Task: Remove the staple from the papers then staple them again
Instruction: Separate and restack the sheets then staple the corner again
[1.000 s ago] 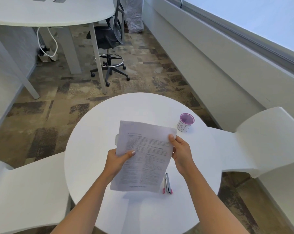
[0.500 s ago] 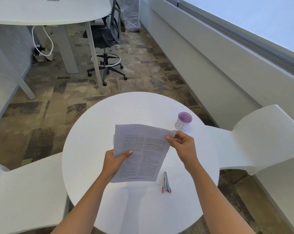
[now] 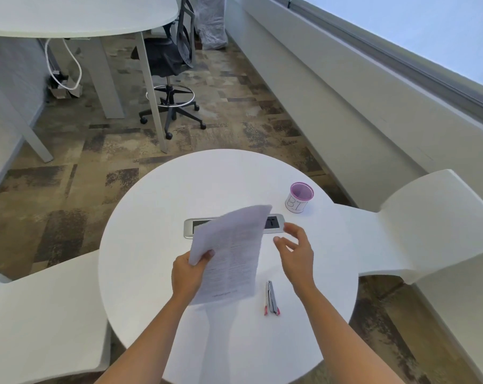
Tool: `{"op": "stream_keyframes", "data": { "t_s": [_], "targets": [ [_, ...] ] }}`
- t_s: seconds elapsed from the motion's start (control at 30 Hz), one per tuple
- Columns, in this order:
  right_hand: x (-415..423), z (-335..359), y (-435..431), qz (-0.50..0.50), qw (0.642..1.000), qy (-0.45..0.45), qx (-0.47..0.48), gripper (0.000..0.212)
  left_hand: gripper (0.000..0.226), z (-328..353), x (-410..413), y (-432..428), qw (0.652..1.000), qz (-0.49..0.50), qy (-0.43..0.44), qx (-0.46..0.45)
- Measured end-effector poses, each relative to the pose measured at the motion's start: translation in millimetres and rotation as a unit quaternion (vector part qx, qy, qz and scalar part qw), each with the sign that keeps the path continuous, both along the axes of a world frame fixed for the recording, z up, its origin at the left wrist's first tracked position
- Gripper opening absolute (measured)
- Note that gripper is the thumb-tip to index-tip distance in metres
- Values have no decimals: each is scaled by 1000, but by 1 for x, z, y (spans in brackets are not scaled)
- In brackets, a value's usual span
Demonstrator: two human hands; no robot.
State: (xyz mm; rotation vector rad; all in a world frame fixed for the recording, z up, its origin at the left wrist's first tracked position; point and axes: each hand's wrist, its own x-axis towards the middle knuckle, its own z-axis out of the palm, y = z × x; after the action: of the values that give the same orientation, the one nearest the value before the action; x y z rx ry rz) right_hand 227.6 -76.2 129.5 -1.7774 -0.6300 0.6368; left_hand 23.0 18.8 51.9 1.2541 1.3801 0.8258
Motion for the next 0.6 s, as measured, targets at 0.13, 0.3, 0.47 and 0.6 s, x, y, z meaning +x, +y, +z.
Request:
{"op": "stream_keyframes", "data": {
  "t_s": [0.13, 0.3, 0.47, 0.6],
  "targets": [
    [-19, 3, -1, 75, 996, 29, -49, 34, 50, 11, 7, -5, 987, 13, 98, 125],
    [-55, 6, -3, 309, 942, 129, -24, 82, 15, 31, 20, -24, 850, -74, 287, 435],
    [-75, 9, -1, 213, 961, 166, 56, 64, 32, 44, 30, -27, 757, -72, 354, 544],
    [-70, 4, 0, 129, 966, 204, 90, 33, 31, 45, 35, -32, 728, -71, 339, 591]
  ]
}}
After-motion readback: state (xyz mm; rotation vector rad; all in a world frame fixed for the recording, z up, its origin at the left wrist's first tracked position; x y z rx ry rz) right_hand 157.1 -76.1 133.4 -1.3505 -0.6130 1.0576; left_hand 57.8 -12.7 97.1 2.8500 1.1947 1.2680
